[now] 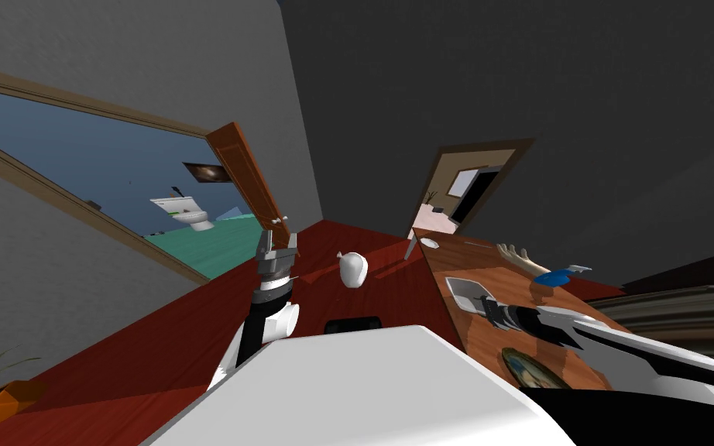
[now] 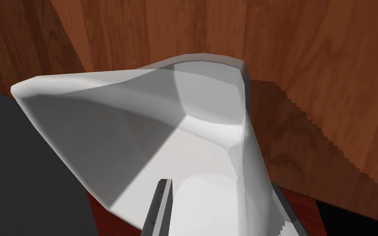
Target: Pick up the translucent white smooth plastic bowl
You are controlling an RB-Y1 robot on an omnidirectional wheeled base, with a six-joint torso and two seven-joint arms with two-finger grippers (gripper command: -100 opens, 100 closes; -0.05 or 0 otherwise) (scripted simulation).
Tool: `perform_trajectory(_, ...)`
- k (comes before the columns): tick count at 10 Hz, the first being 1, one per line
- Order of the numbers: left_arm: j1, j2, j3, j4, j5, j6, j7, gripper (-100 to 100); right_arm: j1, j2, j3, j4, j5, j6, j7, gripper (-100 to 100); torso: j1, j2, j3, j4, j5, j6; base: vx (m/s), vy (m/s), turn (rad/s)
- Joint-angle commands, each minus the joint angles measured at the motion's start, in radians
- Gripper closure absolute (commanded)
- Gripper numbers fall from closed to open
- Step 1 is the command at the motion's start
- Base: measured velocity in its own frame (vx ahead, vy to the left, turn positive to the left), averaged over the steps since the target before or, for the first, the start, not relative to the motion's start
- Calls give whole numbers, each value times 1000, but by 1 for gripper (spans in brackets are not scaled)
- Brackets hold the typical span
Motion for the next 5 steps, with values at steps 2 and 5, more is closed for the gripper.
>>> perform_trajectory(2, 0, 0, 0, 0, 0, 0, 0, 0, 0, 0, 1, 0, 1, 0, 1, 100, 0, 0, 0, 0, 0, 0, 1, -1, 8)
perform_trajectory(5, 0, 0, 0, 0, 0, 0, 0, 0, 0, 0, 1, 0, 2, 1, 2, 0, 1, 1, 1, 1, 1, 1, 0, 0, 0)
